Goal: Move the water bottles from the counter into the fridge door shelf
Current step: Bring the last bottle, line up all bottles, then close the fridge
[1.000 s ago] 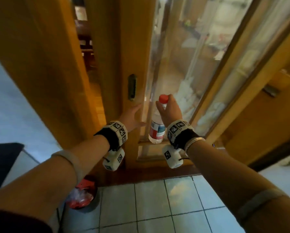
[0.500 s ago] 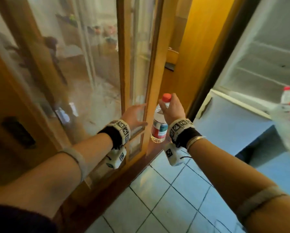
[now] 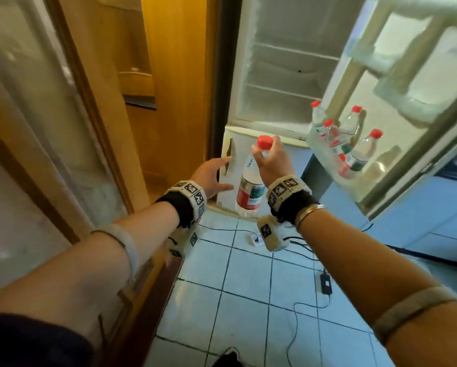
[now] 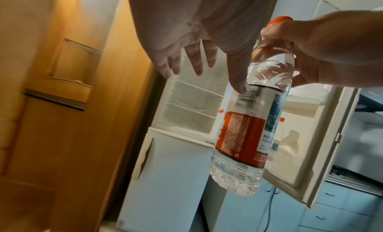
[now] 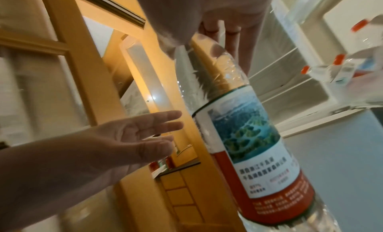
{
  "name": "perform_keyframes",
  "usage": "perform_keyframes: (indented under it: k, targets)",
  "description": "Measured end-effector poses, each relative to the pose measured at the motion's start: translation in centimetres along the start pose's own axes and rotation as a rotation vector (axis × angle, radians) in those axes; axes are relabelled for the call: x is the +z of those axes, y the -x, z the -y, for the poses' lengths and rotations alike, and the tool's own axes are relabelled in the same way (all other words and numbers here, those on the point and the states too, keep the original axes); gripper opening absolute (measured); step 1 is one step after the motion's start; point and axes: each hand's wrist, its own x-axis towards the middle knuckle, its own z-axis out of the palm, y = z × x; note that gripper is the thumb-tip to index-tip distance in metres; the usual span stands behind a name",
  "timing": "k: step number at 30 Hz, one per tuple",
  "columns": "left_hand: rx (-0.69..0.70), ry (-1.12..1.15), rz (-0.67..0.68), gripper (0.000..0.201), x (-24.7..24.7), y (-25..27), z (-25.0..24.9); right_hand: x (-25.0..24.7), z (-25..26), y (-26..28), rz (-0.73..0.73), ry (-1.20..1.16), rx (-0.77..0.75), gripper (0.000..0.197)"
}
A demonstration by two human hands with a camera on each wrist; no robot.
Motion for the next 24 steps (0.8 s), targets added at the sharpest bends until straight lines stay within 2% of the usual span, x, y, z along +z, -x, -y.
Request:
perform_keyframes:
  k: [5, 9, 17, 24]
  targets:
    - [0.115, -0.013, 0.076, 0.077, 3.3, -8.7, -4.6, -3.7, -5.4, -6.1, -0.166, 0.065, 0.051, 0.04]
    - [0.227, -0.055, 0.12, 0.077, 6.1, -14.6, -8.5, -7.3, -9.2, -10.0, -0.225, 0.14, 0.092, 0.046]
    - [0.46, -0.021, 0.287, 0.075, 10.9, -23.5, -15.0, -13.5, -14.5, -14.7, -0.434, 0.214, 0.209, 0.046]
    - [0.657, -0.001, 0.401, 0.072, 13.9, -31.2, -19.0, -16.3, -17.8, -18.1, -0.6, 0.277, 0.359, 0.041]
